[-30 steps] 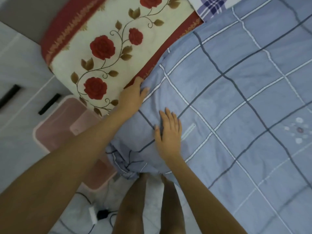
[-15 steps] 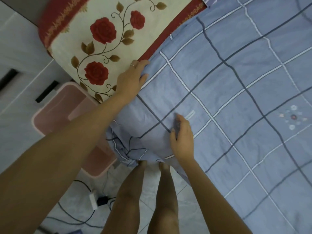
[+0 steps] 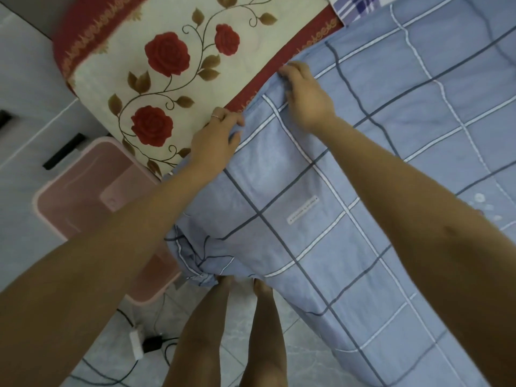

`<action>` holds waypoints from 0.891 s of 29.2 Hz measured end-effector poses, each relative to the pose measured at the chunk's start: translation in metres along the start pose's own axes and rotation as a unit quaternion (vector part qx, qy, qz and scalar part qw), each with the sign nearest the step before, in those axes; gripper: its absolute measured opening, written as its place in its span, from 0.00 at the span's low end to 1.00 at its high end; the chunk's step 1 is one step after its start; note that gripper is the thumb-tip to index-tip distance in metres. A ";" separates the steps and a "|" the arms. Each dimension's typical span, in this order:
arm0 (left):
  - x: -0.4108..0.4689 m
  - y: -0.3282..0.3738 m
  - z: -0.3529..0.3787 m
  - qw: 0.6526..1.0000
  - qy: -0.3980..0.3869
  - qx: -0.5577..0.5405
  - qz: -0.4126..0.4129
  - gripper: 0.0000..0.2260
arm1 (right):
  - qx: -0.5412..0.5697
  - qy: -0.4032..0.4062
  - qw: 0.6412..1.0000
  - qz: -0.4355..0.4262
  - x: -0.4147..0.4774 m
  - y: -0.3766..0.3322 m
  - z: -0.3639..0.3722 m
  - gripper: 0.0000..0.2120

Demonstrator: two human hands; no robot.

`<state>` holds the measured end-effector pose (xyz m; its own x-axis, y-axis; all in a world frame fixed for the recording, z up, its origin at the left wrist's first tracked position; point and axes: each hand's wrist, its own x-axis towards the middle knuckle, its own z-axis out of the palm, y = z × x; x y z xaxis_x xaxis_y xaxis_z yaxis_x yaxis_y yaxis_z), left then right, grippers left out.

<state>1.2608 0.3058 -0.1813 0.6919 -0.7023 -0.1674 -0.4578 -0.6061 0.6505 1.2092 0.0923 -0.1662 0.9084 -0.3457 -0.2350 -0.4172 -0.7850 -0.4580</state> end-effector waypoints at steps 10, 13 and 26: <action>0.004 -0.011 -0.001 0.998 -0.017 -0.014 -0.056 0.10 | -0.197 -0.149 0.969 0.015 0.044 -0.011 -0.019 0.15; 0.003 -0.015 -0.008 0.997 -0.013 -0.049 -0.058 0.10 | -0.203 -0.205 0.957 0.005 0.050 -0.017 -0.021 0.16; 0.015 -0.019 -0.010 0.995 0.029 0.028 -0.096 0.09 | -0.098 -0.037 0.994 0.034 0.042 -0.022 0.002 0.15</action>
<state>1.2855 0.3098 -0.1887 0.7997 -0.5501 -0.2407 -0.3436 -0.7480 0.5678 1.2567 0.0961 -0.1677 0.8704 -0.3685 -0.3266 -0.4584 -0.8485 -0.2644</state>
